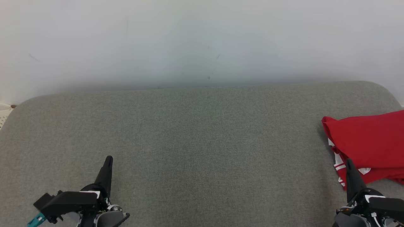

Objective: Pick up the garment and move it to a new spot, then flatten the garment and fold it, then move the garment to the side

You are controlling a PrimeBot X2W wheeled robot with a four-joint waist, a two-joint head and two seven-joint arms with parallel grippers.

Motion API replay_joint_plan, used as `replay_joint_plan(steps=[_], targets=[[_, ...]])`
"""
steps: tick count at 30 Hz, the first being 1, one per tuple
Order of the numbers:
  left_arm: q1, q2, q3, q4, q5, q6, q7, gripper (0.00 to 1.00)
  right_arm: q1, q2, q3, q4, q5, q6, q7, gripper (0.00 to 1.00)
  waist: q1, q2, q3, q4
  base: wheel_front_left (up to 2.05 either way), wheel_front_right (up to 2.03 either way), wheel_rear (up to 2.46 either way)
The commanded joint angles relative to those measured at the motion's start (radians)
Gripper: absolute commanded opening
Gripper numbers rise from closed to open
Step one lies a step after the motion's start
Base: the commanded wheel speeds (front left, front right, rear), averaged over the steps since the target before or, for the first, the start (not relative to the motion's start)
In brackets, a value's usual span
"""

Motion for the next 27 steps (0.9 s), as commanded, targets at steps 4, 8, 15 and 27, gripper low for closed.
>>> replay_joint_plan(steps=[4,8,15,27], targets=[[-0.011,-0.001,0.002,-0.004,-0.009,0.001,0.004,0.00,-0.002,-0.002,-0.001,-0.002,0.005,-0.002,0.005,0.00,0.0000,-0.0001,0.000,0.000,0.00,0.00,0.00],[-0.011,-0.001,0.002,-0.004,-0.009,0.001,0.004,0.00,-0.002,-0.002,-0.001,-0.002,0.005,-0.002,0.005,0.00,0.0000,-0.0001,0.000,0.000,0.00,0.00,0.00],[-0.011,-0.001,0.002,-0.004,-0.009,0.001,0.004,0.00,-0.002,-0.002,-0.001,-0.002,0.005,-0.002,0.005,0.00,0.0000,-0.0001,0.000,0.000,0.00,0.00,0.00],[-0.011,-0.001,0.002,-0.004,-0.009,0.001,0.004,0.00,-0.002,-0.002,-0.001,-0.002,0.005,-0.002,0.005,0.00,0.0000,-0.0001,0.000,0.000,0.00,0.00,0.00]])
